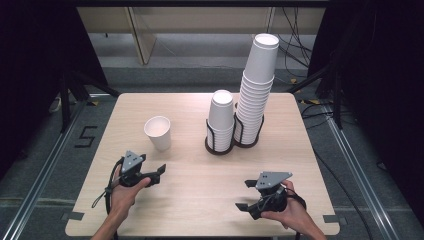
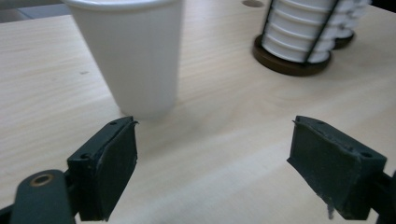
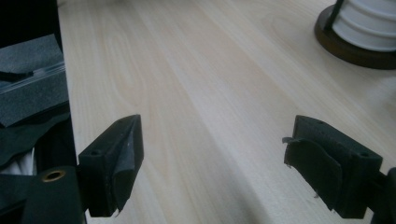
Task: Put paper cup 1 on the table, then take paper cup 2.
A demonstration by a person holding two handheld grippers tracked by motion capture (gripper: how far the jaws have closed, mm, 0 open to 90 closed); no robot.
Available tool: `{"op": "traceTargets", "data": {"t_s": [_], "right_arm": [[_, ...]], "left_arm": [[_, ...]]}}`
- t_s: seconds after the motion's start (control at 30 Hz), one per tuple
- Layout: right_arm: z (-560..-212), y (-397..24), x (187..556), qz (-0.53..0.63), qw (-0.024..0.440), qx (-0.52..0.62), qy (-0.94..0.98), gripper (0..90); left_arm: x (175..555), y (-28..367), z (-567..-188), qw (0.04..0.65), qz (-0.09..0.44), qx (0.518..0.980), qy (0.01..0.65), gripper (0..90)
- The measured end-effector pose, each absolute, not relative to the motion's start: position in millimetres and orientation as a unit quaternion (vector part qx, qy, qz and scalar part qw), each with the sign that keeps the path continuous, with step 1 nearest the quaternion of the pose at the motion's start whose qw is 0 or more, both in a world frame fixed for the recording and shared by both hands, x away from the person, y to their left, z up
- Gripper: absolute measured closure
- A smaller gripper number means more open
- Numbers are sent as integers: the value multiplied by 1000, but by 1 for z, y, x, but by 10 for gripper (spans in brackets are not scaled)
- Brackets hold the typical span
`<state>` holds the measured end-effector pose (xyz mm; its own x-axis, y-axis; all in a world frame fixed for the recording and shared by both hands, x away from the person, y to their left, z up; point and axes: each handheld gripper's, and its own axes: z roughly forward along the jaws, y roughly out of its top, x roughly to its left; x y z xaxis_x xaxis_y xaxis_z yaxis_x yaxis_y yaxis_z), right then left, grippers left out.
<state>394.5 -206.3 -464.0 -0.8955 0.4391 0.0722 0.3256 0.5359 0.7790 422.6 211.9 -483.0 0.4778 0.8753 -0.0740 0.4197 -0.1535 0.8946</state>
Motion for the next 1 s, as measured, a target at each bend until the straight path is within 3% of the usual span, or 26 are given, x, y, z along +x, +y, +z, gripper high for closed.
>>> {"op": "traceTargets", "data": {"t_s": [0.13,0.67,1.0], "right_arm": [[-464,-210,396,433,69,241,866,188],[-468,-214,400,429,76,253,864,188],[-466,-214,400,434,79,262,859,190]], "left_arm": [[405,206,-485,486,217,715,454,147],[368,174,-495,479,217,752,398,147],[355,165,-499,489,191,762,380,148]]}}
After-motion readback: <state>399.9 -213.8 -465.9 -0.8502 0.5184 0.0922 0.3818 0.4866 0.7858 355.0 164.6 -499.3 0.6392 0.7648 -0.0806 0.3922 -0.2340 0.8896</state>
